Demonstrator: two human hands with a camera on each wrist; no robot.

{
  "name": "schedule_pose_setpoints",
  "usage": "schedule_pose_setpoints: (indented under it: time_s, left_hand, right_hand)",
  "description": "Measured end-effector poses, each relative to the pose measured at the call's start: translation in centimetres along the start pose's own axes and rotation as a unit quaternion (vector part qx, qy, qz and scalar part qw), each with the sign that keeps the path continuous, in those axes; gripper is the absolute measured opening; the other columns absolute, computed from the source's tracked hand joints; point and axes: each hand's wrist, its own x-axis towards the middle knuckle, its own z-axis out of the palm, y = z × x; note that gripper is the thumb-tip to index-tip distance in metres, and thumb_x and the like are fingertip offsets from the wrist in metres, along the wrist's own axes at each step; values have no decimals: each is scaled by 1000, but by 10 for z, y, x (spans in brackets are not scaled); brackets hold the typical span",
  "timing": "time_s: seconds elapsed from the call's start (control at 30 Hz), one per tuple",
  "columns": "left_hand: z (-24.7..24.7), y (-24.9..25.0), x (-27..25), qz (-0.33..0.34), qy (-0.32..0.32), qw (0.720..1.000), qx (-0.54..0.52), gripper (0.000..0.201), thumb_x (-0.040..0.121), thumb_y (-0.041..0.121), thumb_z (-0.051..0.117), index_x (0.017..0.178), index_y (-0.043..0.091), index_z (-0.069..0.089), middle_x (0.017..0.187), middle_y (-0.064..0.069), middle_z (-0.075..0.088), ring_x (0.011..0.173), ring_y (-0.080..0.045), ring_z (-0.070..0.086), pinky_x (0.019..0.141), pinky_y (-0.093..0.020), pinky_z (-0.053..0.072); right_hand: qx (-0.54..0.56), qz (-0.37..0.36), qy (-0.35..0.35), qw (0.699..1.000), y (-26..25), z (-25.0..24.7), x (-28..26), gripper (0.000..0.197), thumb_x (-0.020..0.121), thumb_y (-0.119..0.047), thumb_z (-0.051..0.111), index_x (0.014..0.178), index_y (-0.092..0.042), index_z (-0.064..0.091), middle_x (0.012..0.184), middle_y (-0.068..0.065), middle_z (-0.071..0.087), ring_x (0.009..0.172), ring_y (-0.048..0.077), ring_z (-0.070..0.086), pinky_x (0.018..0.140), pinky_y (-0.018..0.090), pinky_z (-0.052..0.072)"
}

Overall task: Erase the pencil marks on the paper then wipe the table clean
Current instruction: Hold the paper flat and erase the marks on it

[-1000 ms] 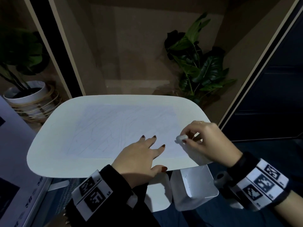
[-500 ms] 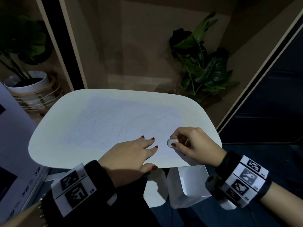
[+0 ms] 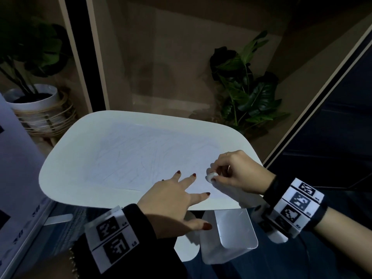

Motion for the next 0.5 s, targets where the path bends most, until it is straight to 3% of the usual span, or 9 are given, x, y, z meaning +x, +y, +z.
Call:
schedule_pose_setpoints:
  time_s: [0.13,0.3,0.5]
  left_hand:
    - [-5,2,3,4,-7,1000,7,71,87,77,34,151,52,13,165,3,-5,151,-32,2,114,-41,26]
    - [-8,5,5,-1,-15,1000,18,71,88,76,33,152,50,12,165,1,-4,150,-34,4,112,-40,27]
    - [-7,3,4,2,-16,1000,26,67,90,74,28,151,51,11,165,2,-2,151,-30,1,112,-41,27]
  right_hand:
    - [-41,-2,11,999,-1,1,3,14,88,-27,68,86,-15,74,70,-20,49,63,0,47,64,9,34]
    - [-32,-26,-37,998,-3,-1,3,14,87,-32,67,86,-19,73,73,-17,53,68,5,48,66,9,36]
    - [-53,-27,-20,998,4,8,5,15,89,-23,57,88,-8,60,81,2,62,71,18,52,67,27,40]
